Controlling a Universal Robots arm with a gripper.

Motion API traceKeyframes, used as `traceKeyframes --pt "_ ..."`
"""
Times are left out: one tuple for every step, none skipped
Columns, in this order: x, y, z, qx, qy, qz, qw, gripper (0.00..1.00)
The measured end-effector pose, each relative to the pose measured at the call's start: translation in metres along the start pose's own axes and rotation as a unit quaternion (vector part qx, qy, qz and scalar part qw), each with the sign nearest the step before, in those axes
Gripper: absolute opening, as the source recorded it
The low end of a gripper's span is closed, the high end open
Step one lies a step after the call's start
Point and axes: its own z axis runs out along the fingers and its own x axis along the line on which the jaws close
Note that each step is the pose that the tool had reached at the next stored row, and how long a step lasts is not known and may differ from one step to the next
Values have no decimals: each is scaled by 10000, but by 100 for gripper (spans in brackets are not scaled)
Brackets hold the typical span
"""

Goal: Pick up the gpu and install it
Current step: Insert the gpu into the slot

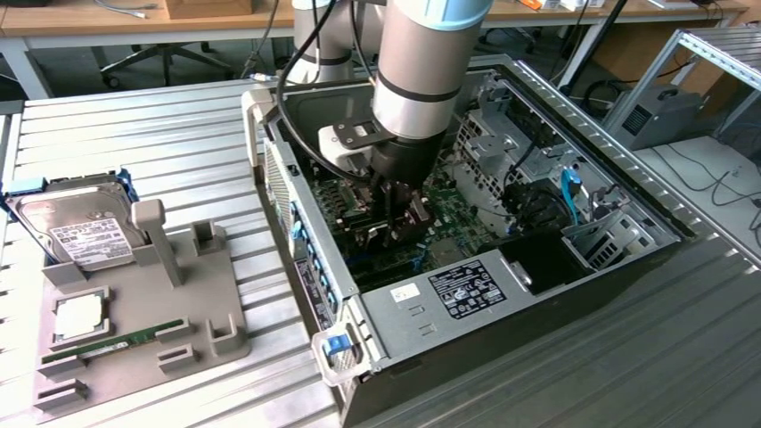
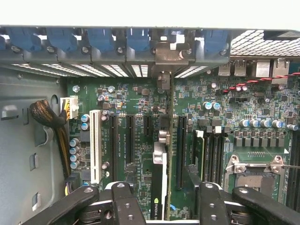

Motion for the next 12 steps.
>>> traceKeyframes --pt "0 0 0 0 0 0 10000 53" --pt "0 0 0 0 0 0 10000 51" --pt "0 0 0 0 0 0 10000 44" --pt "0 0 0 0 0 0 10000 44" --pt "0 0 0 0 0 0 10000 38" --pt "0 0 0 0 0 0 10000 32" --pt "0 0 0 0 1 0 10000 27" --pt "0 0 0 0 0 0 10000 27" --pt "0 0 0 0 0 0 10000 27" --pt "0 0 0 0 0 0 10000 27" --pt "0 0 0 0 0 0 10000 27" --pt "0 0 0 0 0 0 10000 27"
